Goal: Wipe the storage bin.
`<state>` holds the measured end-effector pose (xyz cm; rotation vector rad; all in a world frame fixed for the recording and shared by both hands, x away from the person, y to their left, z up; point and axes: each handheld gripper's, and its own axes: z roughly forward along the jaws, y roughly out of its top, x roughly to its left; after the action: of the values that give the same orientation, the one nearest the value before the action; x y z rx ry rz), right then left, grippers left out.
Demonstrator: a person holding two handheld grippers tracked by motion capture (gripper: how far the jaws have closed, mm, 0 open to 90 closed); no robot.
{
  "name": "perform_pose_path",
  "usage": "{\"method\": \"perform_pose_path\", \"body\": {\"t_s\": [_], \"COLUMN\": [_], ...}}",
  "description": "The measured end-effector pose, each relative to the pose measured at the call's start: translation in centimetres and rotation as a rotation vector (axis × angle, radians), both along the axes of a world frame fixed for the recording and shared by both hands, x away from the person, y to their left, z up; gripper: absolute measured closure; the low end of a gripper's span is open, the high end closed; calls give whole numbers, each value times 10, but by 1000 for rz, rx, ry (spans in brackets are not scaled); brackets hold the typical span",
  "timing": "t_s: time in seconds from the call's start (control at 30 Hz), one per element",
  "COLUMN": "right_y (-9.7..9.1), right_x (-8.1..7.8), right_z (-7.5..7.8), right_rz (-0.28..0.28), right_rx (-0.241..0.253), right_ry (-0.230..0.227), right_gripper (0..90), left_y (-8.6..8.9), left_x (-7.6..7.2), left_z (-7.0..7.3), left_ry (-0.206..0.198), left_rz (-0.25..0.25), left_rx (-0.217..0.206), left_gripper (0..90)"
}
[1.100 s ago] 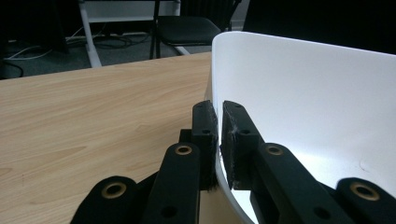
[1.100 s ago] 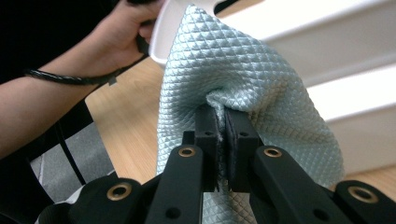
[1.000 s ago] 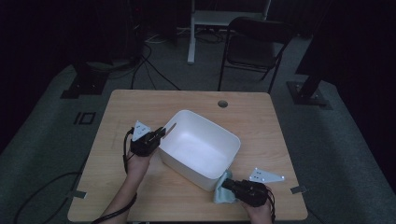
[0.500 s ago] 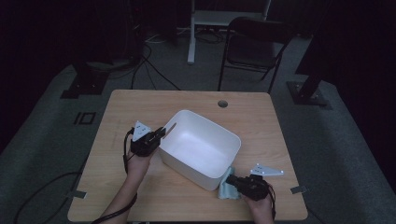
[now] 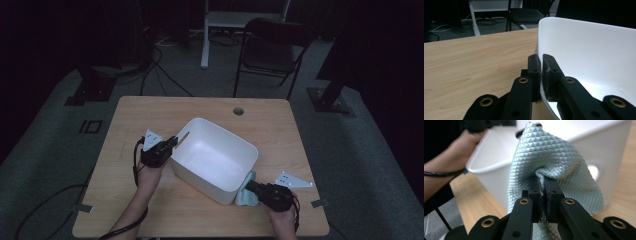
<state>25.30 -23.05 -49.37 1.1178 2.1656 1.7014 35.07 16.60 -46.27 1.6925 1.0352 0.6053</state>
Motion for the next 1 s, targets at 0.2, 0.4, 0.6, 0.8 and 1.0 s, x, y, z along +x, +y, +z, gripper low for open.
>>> {"method": "perform_pose_path", "body": {"t_s": [0.2, 0.4, 0.6, 0.8, 1.0], "right_y": [1, -1, -3, -6, -7], "right_x": [9, 11, 13, 15, 16], "right_z": [-19, -19, -21, -25, -25], "right_rz": [-5, -5, -15, -29, -31], "right_rx": [-1, -7, -3, -4, 2], "right_ry": [52, 50, 56, 62, 67], "right_gripper": [853, 854, 854, 854, 854], "left_y": [-1, -1, -1, -2, -1], "left_x": [0, -1, -1, -1, -1], "left_z": [0, 0, 0, 0, 0], "left_ry": [0, -3, -6, -4, -4], "left_rz": [5, 12, 16, 16, 16], "left_rx": [-4, -1, 2, -1, -1], "left_gripper": [858, 857, 856, 856, 855]}}
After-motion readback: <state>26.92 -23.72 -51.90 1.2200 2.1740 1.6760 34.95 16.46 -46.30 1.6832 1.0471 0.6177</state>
